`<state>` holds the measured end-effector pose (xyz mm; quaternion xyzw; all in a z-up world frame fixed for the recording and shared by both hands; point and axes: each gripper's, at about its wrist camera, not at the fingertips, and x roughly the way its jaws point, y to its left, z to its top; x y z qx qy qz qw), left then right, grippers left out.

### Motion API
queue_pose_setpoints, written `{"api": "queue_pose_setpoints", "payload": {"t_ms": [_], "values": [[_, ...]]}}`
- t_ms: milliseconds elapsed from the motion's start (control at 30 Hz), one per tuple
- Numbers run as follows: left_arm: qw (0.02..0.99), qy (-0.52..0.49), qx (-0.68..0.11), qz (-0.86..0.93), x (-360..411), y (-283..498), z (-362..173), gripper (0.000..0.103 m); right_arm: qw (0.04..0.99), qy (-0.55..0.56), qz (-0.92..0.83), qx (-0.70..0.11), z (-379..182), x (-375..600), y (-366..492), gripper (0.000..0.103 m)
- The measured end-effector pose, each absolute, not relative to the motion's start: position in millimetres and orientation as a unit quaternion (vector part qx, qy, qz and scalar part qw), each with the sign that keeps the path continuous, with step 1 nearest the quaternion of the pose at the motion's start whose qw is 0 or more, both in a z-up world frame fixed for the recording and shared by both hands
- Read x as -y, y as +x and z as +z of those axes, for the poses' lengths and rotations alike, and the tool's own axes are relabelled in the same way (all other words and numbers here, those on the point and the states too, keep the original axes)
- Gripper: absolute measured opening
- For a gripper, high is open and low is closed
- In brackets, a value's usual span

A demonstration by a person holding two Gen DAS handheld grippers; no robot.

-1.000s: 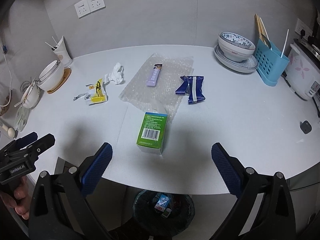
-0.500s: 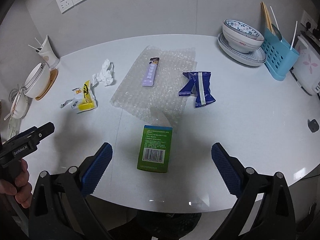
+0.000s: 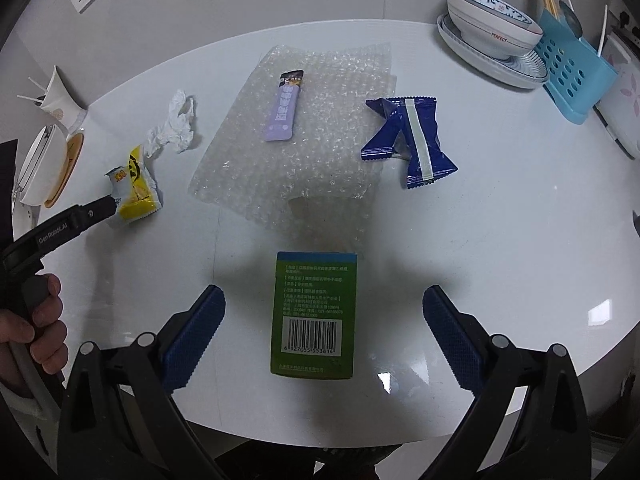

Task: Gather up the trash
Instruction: 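Grasp the yellow-white snack bag with the left tool while the right tool grasps the green medicine box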

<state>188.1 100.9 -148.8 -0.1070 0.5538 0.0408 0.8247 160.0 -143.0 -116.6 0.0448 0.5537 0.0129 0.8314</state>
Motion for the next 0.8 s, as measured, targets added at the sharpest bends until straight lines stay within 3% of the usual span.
{"api": "queue_pose_setpoints", "payload": {"t_ms": [333, 500, 633, 800], "values": [[0.810, -0.104, -0.576, 0.049, -97.3, 222.0, -177.5, 0.095, 0.811, 0.049, -0.006, -0.583, -140.1, 139.8, 169.5, 0.087], [0.804, -0.094, -0.584, 0.060, -96.9, 227.3, -182.7, 0.077, 0.805, 0.053, -0.008, -0.591, -147.7, 139.4, 171.3, 0.078], [0.800, -0.083, -0.589, 0.074, -97.9, 227.6, -182.6, 0.065, 0.801, 0.054, -0.006, -0.597, -152.3, 138.2, 172.7, 0.067], [0.796, -0.079, -0.595, 0.081, -101.9, 226.4, -181.7, 0.044, 0.790, 0.057, -0.005, -0.610, -161.9, 136.7, 172.0, 0.052]]}}
